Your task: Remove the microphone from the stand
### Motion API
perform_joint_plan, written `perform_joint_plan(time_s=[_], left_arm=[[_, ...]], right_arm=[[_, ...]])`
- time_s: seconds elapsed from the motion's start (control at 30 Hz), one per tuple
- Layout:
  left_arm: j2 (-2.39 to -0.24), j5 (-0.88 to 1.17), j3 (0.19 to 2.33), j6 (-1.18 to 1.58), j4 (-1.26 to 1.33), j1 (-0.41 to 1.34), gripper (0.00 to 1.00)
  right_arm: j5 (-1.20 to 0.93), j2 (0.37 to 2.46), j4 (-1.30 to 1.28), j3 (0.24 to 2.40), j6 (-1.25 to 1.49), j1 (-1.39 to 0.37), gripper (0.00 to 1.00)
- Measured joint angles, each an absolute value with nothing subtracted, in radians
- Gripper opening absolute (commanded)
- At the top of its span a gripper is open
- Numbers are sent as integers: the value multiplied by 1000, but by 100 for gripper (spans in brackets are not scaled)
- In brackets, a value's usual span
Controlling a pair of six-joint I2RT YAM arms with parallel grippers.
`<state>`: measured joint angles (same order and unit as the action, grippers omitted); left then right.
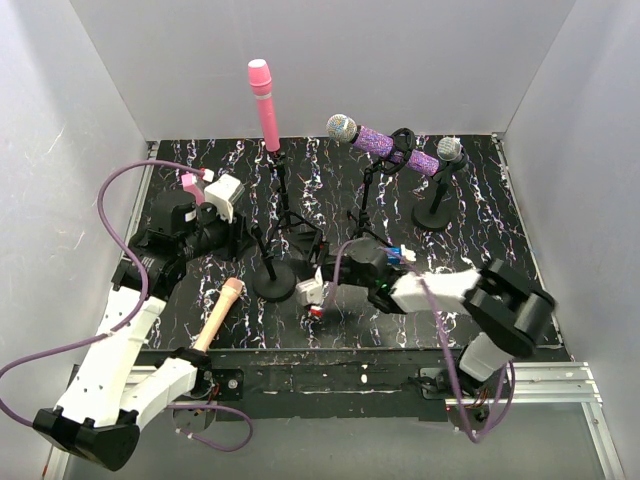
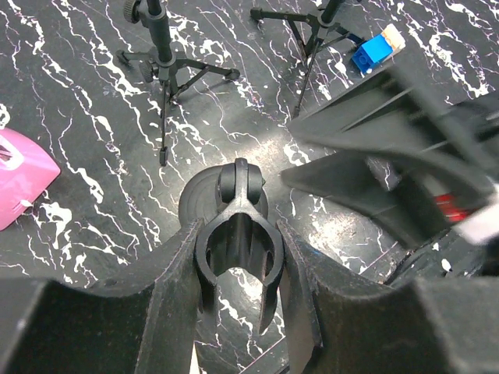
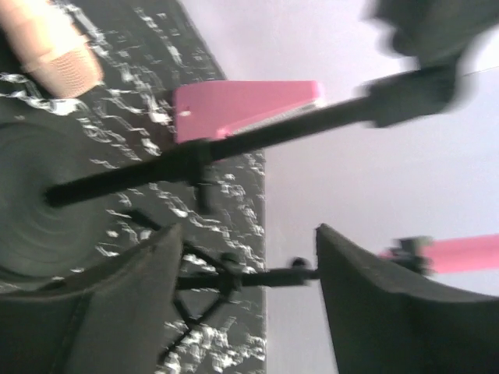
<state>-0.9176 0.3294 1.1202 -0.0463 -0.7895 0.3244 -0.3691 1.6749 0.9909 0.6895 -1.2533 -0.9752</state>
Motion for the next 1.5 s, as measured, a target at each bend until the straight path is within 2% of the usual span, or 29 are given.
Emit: perform_joint_plan(time_s=[0.17,0.27,0.37,0.47,0.63,0.7,0.87,1.1,1.5], left_arm=[[-904,348,1107,-57,-783,324,0],[-881,374,1090,-72,-777,324,0],[-860,413,1076,-94,-776,325,0],[-838,456,1064,-130,-777,326,0],[-759,517,1014,-204,-778,329,0],[-736,529,1008,-229,-794,329,0],[-733,574,1011,-301,-819,329,0],[-739,606,1016,-354,-834,329,0],[-731,611,1026,-382,-862,325,0]], right_arm=[[-358,1331,628,742,-1095,-970,86],[-350,1223,351,865,-896,-969,85],[-311,1234,38,1056,-628,-969,85],[-291,1303,-235,1234,-408,-967,80],[-429,1474,-601,1445,-179,-941,84],[-489,1508,-673,1449,-122,-927,81],[-654,1539,-761,1451,-41,-872,75],[-804,1624,-715,1453,110,-857,68],[-881,1830,-578,1504,316,-829,63]])
